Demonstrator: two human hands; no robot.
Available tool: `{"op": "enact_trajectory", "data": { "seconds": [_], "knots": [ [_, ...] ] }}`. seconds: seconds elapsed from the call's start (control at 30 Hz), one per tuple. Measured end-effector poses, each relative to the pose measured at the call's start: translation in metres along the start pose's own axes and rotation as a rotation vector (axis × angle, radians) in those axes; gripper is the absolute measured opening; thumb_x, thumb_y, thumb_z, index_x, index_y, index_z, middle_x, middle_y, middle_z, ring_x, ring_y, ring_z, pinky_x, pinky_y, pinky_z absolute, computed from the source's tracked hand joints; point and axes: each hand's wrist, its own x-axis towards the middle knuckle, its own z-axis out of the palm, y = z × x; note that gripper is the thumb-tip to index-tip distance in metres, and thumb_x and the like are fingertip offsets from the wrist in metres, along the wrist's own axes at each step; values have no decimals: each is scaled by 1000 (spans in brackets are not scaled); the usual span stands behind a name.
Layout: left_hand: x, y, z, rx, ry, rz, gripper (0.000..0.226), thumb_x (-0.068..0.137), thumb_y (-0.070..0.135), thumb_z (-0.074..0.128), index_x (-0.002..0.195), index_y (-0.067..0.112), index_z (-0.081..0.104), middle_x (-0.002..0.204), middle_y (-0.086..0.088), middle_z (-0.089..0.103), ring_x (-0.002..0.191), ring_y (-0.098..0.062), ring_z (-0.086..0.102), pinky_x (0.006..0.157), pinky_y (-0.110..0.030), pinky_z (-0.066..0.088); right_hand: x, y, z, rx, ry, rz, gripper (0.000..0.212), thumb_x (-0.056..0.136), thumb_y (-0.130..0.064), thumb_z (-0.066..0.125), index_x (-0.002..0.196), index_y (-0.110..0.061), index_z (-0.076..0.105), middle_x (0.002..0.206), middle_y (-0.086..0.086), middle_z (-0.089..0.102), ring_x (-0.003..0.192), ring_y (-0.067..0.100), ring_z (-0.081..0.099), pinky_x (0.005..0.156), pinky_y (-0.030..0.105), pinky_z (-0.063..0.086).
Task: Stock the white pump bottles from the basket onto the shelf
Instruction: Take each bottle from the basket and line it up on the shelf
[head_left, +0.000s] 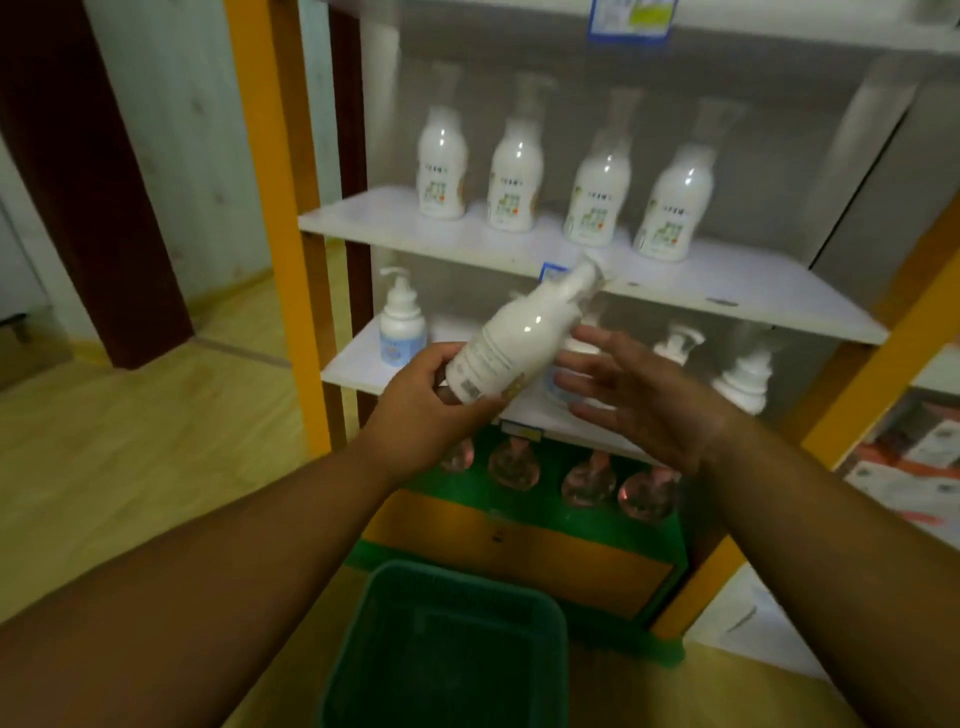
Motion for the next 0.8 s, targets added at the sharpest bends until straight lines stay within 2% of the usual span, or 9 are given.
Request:
{"op": "enact_trajectory", "data": {
  "seconds": [0.07, 0.17, 0.3, 0.37, 0.43, 0.53, 0.63, 0.73, 0.8],
  "knots": [
    [7, 19, 10, -127, -29, -26, 60, 70, 47, 83, 122, 30, 59, 112, 12, 71, 100, -6, 70, 84, -34, 60, -3, -1, 14, -50, 2, -74, 49, 93, -40, 63, 140, -28, 55, 139, 3, 64, 130, 21, 59, 110, 47, 45],
    [15, 50, 30, -325, -95, -42, 55, 81, 39, 76, 129, 19, 58, 119, 0, 71, 111, -18, 67, 95, -42, 54, -5, -13, 27, -14, 7, -175, 40, 94, -40, 63, 132, -32, 61, 134, -2, 68, 125, 15, 63, 101, 36, 53],
    [23, 86, 56, -438, -126, -46, 39, 95, 35, 59, 131, 20, 58, 121, 1, 70, 113, -12, 66, 91, -26, 53, -8, -35, 23, 97, 15, -192, 58, 92, -47, 54, 145, -22, 50, 138, 0, 66, 131, 17, 59, 117, 48, 36],
    [26, 98, 67, -454, -163, -47, 36, 98, 36, 53, 131, 22, 57, 121, 3, 70, 112, -9, 65, 88, -21, 53, -11, -43, 15, 141, 2, -182, 54, 96, -44, 49, 145, -20, 49, 140, 4, 64, 134, 22, 56, 119, 50, 31],
    [29, 108, 77, -453, -187, -45, 33, 98, 39, 51, 128, 28, 57, 120, 8, 70, 111, -6, 65, 87, -20, 53, -16, -49, 6, 132, 27, -202, 46, 100, -35, 47, 143, -19, 50, 139, 7, 64, 132, 24, 58, 116, 48, 37],
    [34, 118, 89, -392, -186, -9, 36, 91, 52, 50, 122, 35, 58, 115, 15, 70, 109, -1, 64, 89, -20, 52, -24, -54, -9, -57, 166, -269, 34, 99, -32, 56, 131, -23, 60, 127, 1, 72, 118, 17, 68, 105, 41, 51],
    [38, 127, 102, -281, -155, 15, 47, 88, 57, 50, 127, 31, 56, 118, 10, 68, 109, -4, 63, 90, -22, 51, -31, -56, -21, -125, 226, -304, 40, 92, -44, 63, 127, -24, 62, 120, -4, 75, 113, 15, 70, 99, 38, 56],
    [47, 139, 114, -193, -97, 61, 40, 92, 51, 54, 126, 32, 54, 122, 8, 65, 106, -3, 64, 85, -18, 53, -33, -61, -33, -134, 276, -331, 38, 90, -50, 65, 120, -27, 63, 113, -8, 76, 106, 10, 72, 86, 26, 59],
    [54, 148, 121, -144, -10, 62, 50, 90, 50, 59, 134, 31, 49, 127, 10, 58, 103, -5, 64, 86, -24, 55, -31, -64, -42, -147, 354, -334, 44, 90, -49, 66, 125, -24, 59, 115, -5, 74, 105, 12, 73, 89, 29, 59]
  ]
}}
